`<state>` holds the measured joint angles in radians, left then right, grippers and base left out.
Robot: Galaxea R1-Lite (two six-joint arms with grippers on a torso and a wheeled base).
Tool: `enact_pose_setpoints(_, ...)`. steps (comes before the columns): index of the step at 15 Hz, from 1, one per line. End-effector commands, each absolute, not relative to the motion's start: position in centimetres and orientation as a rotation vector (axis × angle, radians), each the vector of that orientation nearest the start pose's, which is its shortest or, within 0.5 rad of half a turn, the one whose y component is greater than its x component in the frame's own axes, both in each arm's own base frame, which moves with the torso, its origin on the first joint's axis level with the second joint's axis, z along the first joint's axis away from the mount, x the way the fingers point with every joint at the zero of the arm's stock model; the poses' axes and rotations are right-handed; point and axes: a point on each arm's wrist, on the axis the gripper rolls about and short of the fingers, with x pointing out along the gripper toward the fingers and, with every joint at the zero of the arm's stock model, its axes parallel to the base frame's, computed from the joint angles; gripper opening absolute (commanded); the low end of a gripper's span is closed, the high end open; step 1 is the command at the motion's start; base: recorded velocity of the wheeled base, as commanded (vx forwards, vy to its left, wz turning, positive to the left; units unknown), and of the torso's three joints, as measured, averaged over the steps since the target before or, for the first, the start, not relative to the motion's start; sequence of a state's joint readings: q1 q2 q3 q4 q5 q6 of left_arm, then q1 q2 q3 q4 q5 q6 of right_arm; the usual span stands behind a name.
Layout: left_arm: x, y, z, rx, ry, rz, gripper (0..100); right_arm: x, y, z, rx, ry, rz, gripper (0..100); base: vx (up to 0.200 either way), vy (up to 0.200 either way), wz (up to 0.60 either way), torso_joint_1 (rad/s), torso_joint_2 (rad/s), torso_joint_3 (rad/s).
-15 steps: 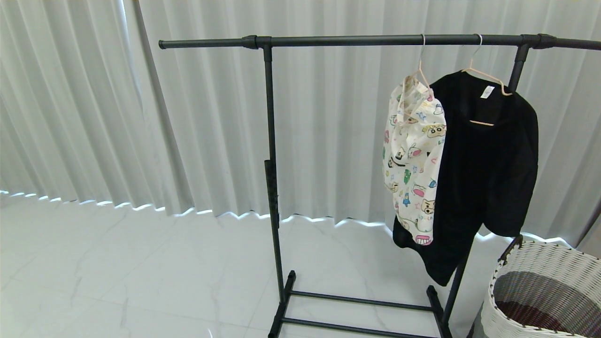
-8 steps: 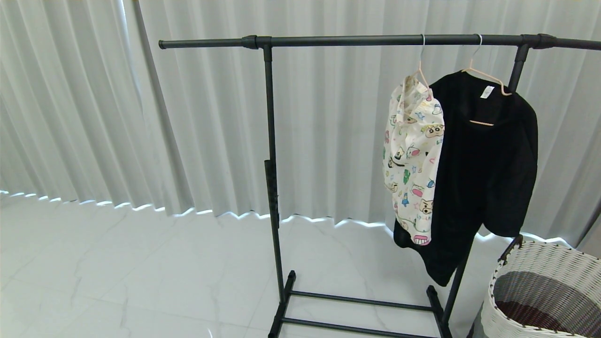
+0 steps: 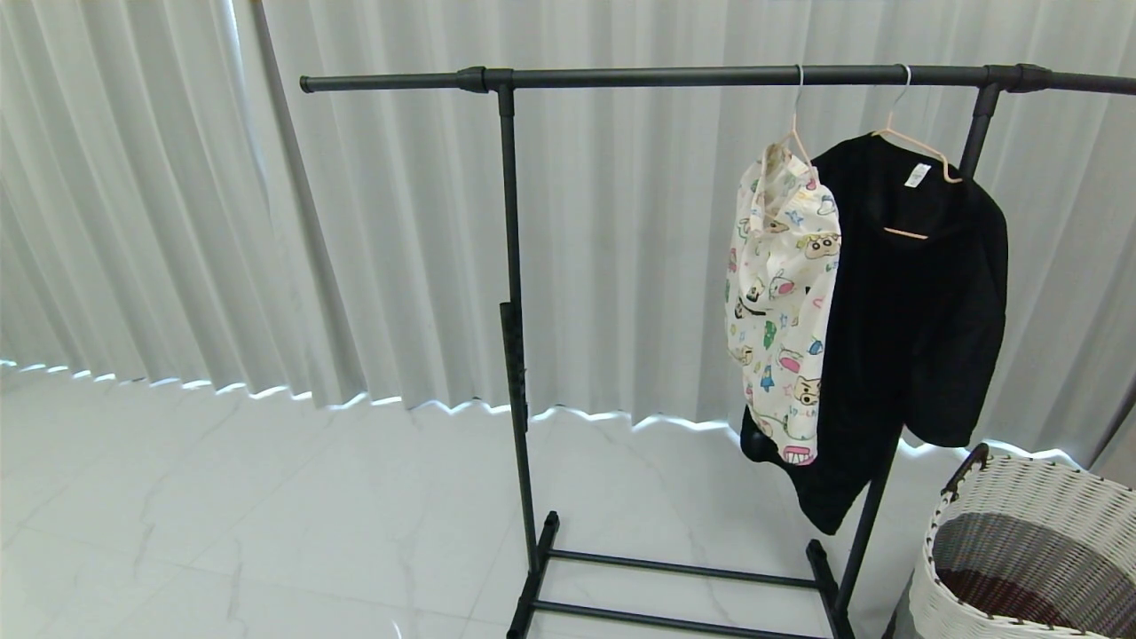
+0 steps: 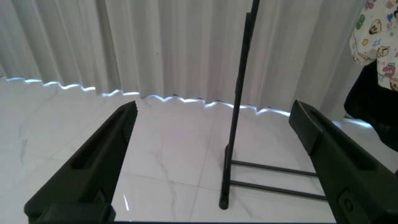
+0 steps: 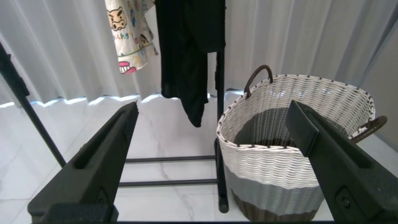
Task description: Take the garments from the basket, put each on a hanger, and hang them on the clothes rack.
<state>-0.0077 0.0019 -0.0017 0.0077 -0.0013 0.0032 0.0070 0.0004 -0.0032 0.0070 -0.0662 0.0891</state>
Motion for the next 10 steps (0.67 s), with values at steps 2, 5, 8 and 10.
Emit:
enact_pose_setpoints(2, -2.28, 0.02, 7.52, 0.003, 0.008, -0.008, 100, -2.31, -0.17, 7.57, 0.089, 0.000, -0.058, 100, 0.000, 0.000, 0.00, 0.000, 0.00, 0.000)
enact_pose_setpoints(5, -2.28, 0.01, 7.52, 0.003, 0.008, -0.008, 100, -2.31, -0.17, 7.55, 0.089, 0.002, -0.058, 100, 0.000, 0.000, 0.00, 0.000, 0.00, 0.000)
enact_pose_setpoints(8, -2.28, 0.01, 7.52, 0.003, 0.008, -0.009, 100, -2.31, -0.17, 7.57, 0.089, 0.000, -0.058, 100, 0.000, 0.000, 0.00, 0.000, 0.00, 0.000)
enact_pose_setpoints(10, -2.28, 0.01, 7.52, 0.003, 0.008, -0.009, 100, -2.31, -0.17, 7.55, 0.089, 0.002, -0.058, 100, 0.000, 0.000, 0.00, 0.000, 0.00, 0.000)
